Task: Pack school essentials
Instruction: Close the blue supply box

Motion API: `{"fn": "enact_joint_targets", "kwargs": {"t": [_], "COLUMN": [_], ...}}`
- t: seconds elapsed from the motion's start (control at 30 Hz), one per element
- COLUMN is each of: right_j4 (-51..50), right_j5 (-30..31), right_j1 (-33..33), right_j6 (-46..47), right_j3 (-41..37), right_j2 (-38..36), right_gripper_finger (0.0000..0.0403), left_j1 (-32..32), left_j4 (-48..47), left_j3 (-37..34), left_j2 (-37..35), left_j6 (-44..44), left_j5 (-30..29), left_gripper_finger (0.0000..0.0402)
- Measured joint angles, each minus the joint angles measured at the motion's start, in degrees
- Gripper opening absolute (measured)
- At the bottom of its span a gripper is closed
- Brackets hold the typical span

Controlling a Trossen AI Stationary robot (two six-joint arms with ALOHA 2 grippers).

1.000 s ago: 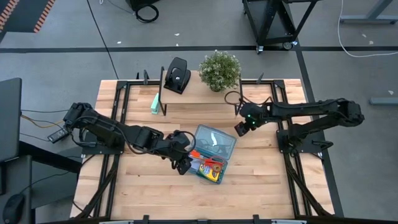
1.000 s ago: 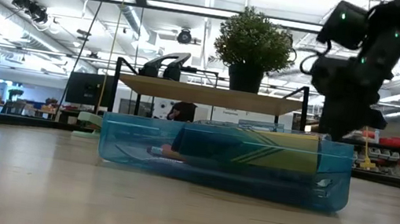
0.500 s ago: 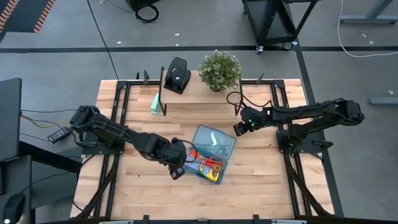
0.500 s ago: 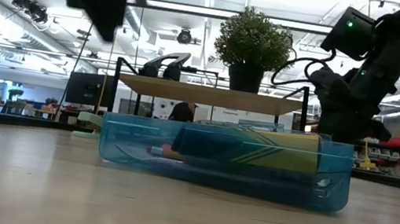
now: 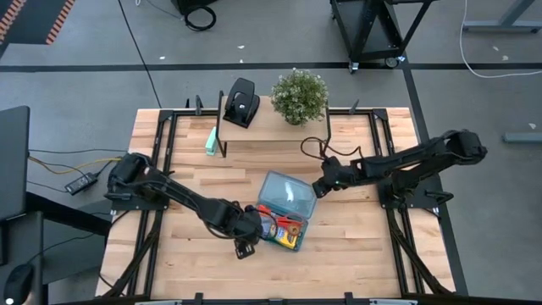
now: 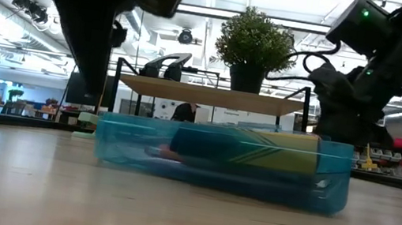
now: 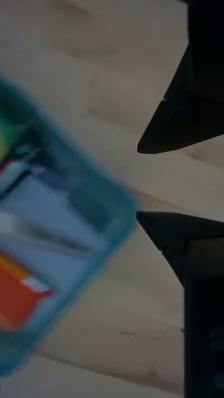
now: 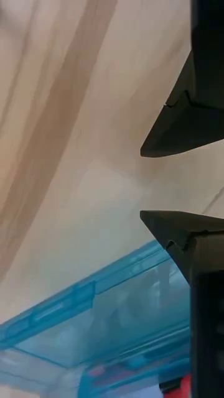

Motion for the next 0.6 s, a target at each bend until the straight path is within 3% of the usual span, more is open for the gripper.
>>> {"fn": "enact_joint_targets", "kwargs": {"t": [0.2, 0.6], "right_j4": [8.56, 10.14], "right_j5": [-0.92, -6.72], "right_j1": [0.97, 1.12], "right_j6": [0.16, -2.28], "right_j3": [0.02, 3.78], "right_j2": [3.85, 1.21], "right_gripper_finger": [0.0158, 0.0158], "left_j1": [0.83, 3.41], "left_j4": [3.04, 5.65], "left_j3": [0.08, -0.07], "left_j2": [3.15, 4.97], "left_j6": [1.61, 4.36], "left_j5": [0.09, -0.09], "left_gripper_finger": [0.0172, 0.0172]}}
